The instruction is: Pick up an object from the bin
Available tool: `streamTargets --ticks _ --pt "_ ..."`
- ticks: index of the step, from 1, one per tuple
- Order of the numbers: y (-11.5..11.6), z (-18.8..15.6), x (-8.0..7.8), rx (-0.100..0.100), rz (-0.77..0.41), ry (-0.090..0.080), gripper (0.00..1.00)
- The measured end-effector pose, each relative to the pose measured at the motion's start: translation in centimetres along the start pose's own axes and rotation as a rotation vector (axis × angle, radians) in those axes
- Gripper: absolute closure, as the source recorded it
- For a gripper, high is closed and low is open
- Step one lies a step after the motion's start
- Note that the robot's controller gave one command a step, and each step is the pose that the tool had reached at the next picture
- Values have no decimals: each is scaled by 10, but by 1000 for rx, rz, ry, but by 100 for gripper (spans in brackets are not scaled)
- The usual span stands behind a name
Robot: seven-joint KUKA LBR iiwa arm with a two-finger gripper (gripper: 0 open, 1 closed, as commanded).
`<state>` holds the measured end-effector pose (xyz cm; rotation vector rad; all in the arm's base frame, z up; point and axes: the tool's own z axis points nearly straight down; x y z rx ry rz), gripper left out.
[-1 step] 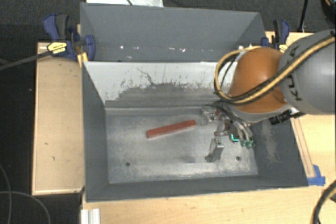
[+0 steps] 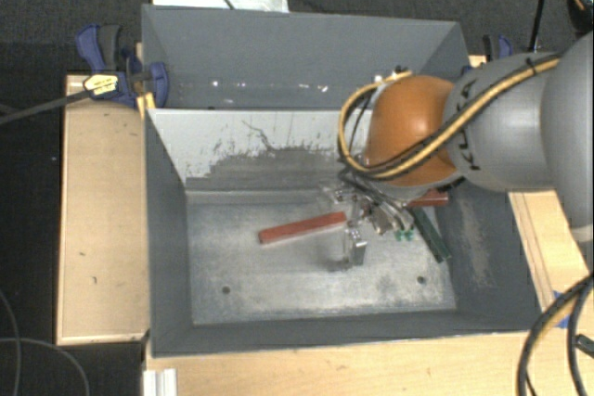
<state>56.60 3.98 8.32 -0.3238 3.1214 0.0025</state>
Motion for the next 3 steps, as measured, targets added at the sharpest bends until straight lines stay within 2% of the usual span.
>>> streamTargets --ticks 1,2,3 --pt "15 13 -29 0 -165 -2 0" --pt "14 12 -29 1 -161 -2 100" --pt "48 -192 19 3 -469 -7 100"
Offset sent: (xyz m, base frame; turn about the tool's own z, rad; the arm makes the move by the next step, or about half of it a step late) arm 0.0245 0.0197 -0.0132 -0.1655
